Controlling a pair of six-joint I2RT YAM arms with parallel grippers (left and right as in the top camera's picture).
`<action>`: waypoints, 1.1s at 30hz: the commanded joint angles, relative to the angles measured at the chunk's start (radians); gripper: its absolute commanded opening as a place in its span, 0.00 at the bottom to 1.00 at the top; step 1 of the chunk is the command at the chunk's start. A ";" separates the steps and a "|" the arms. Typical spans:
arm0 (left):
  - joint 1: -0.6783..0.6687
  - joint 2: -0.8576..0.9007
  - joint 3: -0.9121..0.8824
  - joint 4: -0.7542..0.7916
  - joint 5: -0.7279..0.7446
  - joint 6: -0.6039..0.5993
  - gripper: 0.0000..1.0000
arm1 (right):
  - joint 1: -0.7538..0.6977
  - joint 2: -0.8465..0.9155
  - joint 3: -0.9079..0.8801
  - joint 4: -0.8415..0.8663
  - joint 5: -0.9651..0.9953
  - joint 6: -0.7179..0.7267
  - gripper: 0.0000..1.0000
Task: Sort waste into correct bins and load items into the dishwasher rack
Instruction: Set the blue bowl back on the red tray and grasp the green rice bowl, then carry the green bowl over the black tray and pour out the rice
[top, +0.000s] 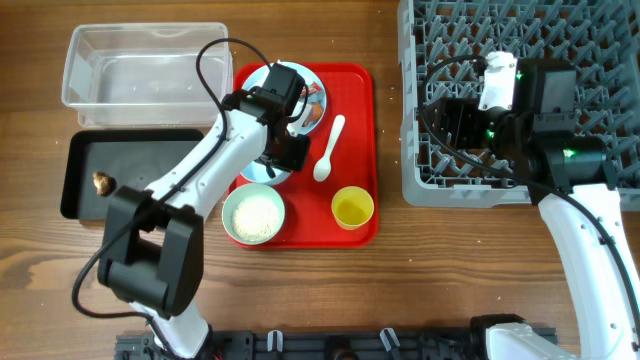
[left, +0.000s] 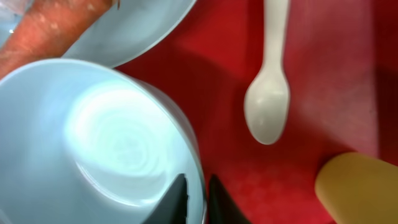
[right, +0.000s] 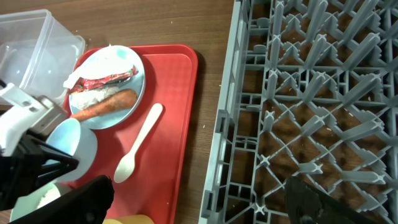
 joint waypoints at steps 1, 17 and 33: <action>-0.003 0.024 -0.005 0.003 -0.049 -0.005 0.17 | 0.004 0.007 0.018 0.002 -0.016 0.015 0.91; -0.054 -0.022 0.124 -0.365 -0.047 -0.374 0.56 | 0.004 0.011 0.018 0.006 -0.016 0.014 0.91; -0.241 -0.021 -0.180 -0.185 -0.270 -0.580 0.40 | 0.004 0.039 0.018 -0.003 -0.016 0.014 0.91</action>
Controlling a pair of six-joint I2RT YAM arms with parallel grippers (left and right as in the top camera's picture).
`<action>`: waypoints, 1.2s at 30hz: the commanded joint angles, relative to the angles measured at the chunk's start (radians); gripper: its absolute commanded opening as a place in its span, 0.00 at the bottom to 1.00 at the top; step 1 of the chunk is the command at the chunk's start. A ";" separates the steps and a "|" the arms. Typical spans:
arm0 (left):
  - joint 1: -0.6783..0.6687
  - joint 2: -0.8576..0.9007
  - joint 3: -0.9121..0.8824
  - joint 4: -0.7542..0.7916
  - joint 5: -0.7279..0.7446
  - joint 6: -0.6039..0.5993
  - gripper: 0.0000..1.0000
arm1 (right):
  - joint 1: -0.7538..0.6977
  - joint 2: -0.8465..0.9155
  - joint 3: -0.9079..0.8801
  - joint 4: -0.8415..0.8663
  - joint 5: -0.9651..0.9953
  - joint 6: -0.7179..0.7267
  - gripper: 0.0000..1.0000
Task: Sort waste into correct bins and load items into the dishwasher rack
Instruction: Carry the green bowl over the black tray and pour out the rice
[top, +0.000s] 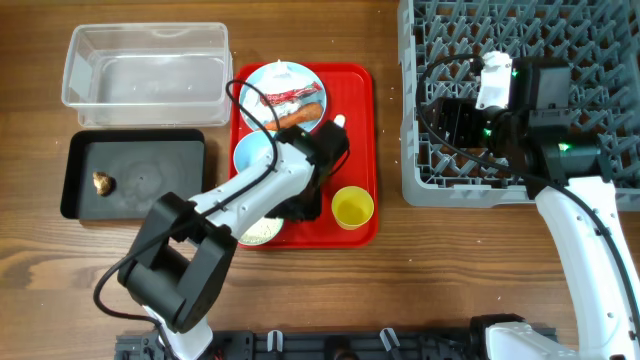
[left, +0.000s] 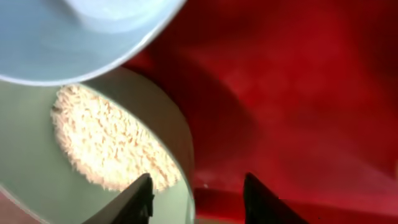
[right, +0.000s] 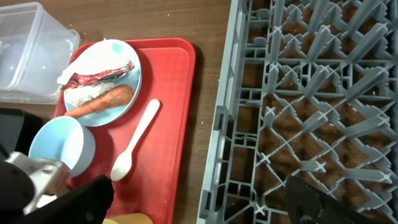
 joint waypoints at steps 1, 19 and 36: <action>-0.001 -0.016 -0.058 0.033 -0.038 -0.023 0.29 | 0.004 0.011 0.018 -0.002 -0.016 0.014 0.91; -0.001 -0.088 0.034 -0.084 0.016 -0.019 0.04 | 0.004 0.011 0.018 -0.010 -0.016 0.021 0.91; 0.744 -0.245 0.092 0.145 0.458 0.289 0.04 | 0.004 0.011 0.018 -0.016 -0.016 0.021 0.91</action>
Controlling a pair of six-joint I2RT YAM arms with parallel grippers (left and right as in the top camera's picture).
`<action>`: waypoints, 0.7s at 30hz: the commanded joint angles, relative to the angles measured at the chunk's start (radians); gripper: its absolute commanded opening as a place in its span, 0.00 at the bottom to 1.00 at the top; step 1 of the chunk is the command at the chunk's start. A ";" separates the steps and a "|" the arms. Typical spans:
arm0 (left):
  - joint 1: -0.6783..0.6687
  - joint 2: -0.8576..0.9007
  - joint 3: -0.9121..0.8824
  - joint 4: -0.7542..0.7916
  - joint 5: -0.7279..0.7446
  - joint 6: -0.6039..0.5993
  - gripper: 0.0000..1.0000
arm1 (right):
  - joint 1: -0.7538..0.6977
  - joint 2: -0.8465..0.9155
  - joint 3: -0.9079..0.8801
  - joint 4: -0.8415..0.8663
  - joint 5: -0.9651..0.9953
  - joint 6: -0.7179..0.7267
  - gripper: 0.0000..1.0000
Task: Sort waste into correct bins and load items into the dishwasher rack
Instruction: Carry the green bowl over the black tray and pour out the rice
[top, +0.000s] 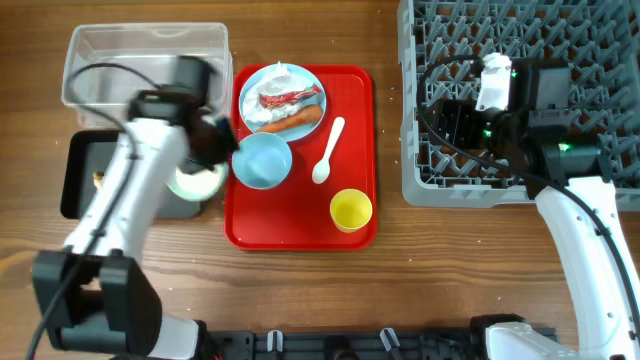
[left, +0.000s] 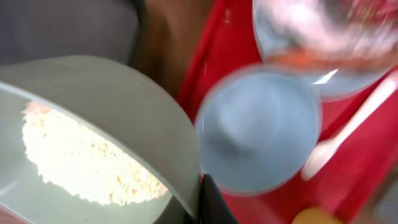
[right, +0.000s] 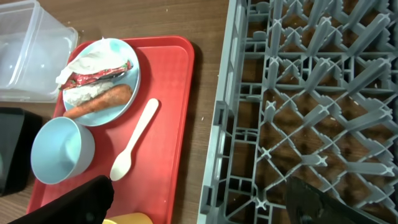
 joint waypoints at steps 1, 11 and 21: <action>0.217 -0.023 0.017 0.078 0.278 0.152 0.04 | 0.004 0.011 0.018 -0.002 -0.017 0.010 0.91; 0.608 0.027 0.016 0.090 0.764 0.375 0.04 | 0.004 0.011 0.018 -0.003 -0.016 0.029 0.91; 0.661 0.191 0.016 0.035 0.950 0.528 0.04 | 0.004 0.011 0.018 -0.003 -0.016 0.029 0.91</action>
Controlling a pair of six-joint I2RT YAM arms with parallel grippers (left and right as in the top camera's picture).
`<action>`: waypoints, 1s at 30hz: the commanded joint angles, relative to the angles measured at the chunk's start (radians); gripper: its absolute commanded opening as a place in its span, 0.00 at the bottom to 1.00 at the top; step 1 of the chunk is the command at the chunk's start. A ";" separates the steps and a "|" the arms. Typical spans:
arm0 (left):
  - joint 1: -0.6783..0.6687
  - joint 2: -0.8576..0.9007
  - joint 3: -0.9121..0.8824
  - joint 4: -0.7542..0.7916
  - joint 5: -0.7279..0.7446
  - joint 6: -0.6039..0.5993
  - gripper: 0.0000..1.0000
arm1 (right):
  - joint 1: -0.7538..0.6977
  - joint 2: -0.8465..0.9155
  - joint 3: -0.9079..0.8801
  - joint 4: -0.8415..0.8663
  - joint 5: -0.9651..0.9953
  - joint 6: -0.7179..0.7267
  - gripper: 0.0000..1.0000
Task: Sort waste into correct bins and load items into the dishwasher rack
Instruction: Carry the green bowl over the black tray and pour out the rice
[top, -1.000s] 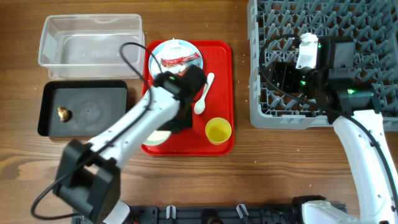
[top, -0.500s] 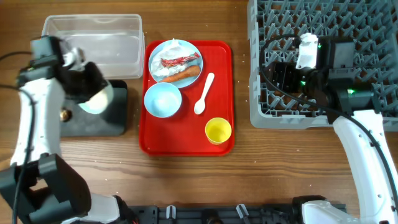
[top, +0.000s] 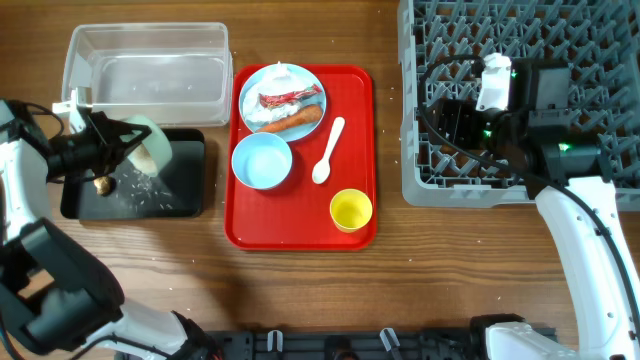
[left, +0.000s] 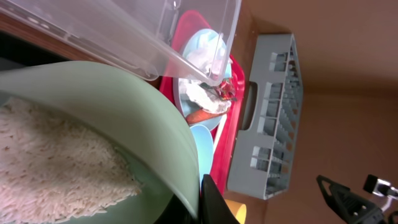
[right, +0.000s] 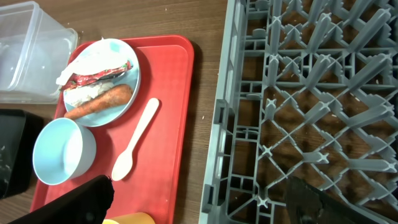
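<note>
My left gripper is shut on the rim of a pale green bowl, which is tipped on its side over the black bin. In the left wrist view, white rice clings inside the bowl, with the gripper pinching its edge. Loose rice grains lie in the bin beside a brown scrap. My right gripper hangs open over the grey dishwasher rack, holding nothing.
The red tray carries a blue plate with a carrot, wrapper and tissue, a blue bowl, a white spoon and a yellow cup. A clear bin stands behind the black one.
The green rice bowl was roughly upright at the black bin's right end. It is now further left, tipped on its side, and rice grains lie in the bin. The right arm has not moved.
My left gripper was first shut at the blue bowl's rim on the tray. Then it stood open at the rice bowl at the tray's front. Then it held that bowl by the black bin, and now tips it over the bin.
</note>
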 joint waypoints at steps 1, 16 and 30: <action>0.006 0.076 0.014 0.003 0.067 0.045 0.04 | 0.004 0.011 0.018 0.000 -0.016 0.014 0.91; 0.052 0.148 0.014 -0.133 0.366 0.040 0.04 | 0.004 0.011 0.018 -0.015 -0.016 0.022 0.91; 0.082 0.148 0.014 -0.196 0.581 0.040 0.04 | 0.004 0.011 0.018 -0.024 -0.016 0.040 0.91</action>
